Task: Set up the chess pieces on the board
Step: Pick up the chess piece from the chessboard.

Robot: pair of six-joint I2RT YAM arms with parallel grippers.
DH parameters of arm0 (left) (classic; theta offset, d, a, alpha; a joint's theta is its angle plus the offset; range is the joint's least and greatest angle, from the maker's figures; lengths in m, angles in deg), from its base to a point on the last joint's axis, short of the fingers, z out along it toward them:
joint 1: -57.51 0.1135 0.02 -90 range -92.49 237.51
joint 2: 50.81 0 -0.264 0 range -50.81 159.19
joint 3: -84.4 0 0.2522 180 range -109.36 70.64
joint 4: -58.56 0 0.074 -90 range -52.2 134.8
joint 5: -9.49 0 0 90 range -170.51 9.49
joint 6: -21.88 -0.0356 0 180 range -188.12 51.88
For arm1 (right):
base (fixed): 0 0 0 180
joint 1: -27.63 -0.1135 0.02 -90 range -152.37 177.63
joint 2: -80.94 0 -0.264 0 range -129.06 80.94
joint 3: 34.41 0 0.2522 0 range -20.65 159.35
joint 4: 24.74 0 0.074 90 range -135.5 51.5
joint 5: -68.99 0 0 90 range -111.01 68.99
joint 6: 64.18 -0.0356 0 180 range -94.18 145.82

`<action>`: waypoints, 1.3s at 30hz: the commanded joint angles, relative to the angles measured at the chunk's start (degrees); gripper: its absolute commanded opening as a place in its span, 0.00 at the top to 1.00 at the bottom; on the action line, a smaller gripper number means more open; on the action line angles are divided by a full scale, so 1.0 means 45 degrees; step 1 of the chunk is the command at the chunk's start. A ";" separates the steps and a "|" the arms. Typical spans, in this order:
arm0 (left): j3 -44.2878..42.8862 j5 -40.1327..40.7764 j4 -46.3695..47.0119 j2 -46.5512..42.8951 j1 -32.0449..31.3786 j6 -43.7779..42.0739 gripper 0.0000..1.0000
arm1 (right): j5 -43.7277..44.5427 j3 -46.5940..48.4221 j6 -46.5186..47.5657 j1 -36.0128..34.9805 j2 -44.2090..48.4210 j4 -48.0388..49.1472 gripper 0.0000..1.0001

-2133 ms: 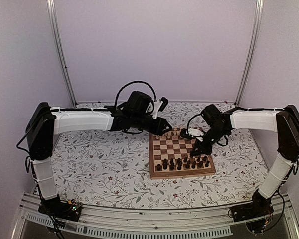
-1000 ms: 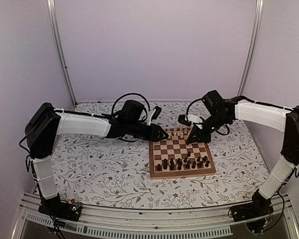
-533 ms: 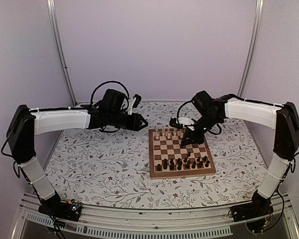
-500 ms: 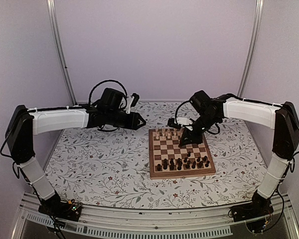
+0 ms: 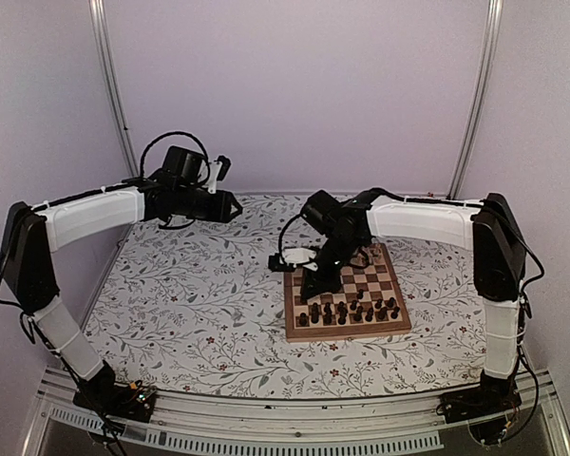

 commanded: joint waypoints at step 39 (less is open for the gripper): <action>0.0846 -0.1570 0.0470 -0.0262 0.1023 0.0111 0.61 | 0.1272 0.0199 -0.0930 0.0480 0.0798 -0.0074 0.64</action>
